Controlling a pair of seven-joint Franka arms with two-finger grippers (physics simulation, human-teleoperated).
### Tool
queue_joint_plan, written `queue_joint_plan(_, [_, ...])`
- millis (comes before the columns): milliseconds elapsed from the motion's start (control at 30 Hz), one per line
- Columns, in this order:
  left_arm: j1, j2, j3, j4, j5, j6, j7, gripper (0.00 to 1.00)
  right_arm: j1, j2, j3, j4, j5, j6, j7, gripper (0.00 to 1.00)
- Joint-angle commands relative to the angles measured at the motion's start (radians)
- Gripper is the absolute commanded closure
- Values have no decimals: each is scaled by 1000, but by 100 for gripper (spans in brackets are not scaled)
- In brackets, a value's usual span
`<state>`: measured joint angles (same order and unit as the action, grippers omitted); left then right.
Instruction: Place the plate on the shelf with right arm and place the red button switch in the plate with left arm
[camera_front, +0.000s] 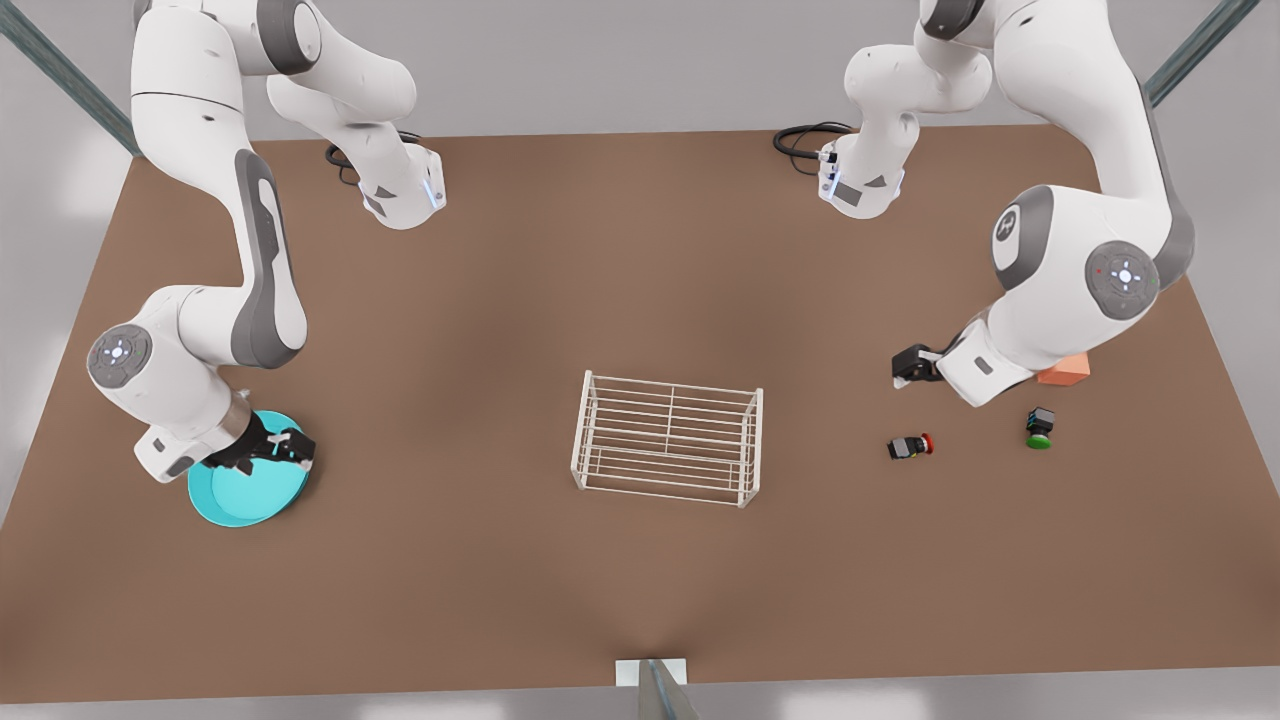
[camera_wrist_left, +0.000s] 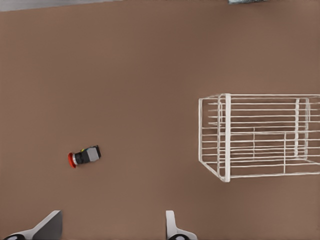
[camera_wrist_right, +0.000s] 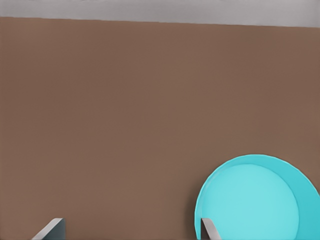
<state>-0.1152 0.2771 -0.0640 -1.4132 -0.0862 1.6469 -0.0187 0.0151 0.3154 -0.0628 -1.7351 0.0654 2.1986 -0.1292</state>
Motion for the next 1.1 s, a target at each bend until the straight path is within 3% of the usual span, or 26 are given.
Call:
queue_joint_plan(0, [0, -3, -4, 0, 3, 7, -46, 0, -1, -1, 0, 0, 4, 43, -47, 0])
queue_joint_plan(67, [-3, 10, -2, -10, 14, -1, -38, 0, -1, -1, 0, 0, 4, 43, -47, 0])
queue_joint_plan(133, [-21, -36, -36, 5, 19, -174, -47, 0, -113, 20, 0, 3, 146, 43, -147, 0])
queue_joint_plan(200, [-8, -22, -24, 23, 123, -142, -35, 0, -216, 22, -2, 17, 223, -57, -267, 0])
queue_joint_plan(267, [17, -1, -22, 23, 94, -117, -24, 0, -280, 24, 0, 51, 218, -138, -333, 0])
queue_joint_plan(433, [45, 51, -25, 39, 46, 17, 123, 0, -425, 247, 38, 241, 223, -241, -506, 0])
queue_joint_plan(500, [35, 56, -28, 39, 54, 25, 120, 0, -477, 284, 95, 253, 228, -250, -648, 0])
queue_joint_plan(700, [46, 59, -28, 39, 49, 24, 125, 0, -511, 379, 101, 259, 209, -255, -1098, 0])
queue_joint_plan(867, [48, 59, -27, 37, 46, 24, 125, 0, -526, 381, 95, 305, 65, -336, -1127, 0])
queue_joint_plan(1067, [48, 60, -27, 39, 49, 24, 123, 0, -540, 453, 83, 341, 4, -290, -1127, 0])
